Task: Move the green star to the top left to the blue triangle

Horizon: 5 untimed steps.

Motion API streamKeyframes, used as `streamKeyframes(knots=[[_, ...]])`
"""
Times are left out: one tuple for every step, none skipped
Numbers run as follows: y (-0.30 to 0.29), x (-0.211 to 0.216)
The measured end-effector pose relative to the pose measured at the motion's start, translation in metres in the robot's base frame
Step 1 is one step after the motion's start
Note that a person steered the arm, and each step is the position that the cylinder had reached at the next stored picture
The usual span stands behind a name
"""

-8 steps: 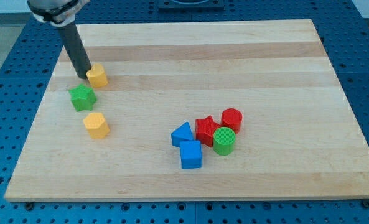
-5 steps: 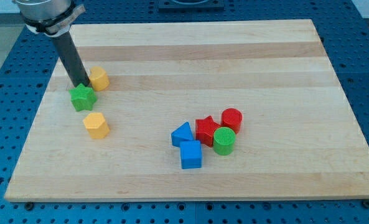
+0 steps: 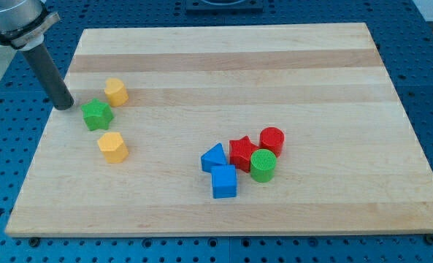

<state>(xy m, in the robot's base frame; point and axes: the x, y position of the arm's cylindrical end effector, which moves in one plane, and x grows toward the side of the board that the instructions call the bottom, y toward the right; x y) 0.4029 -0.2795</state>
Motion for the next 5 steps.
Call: streamKeyframes(knots=[[0.001,0.002],[0.001,0.01],[0.007,0.015],[0.025,0.024],[0.038,0.024]])
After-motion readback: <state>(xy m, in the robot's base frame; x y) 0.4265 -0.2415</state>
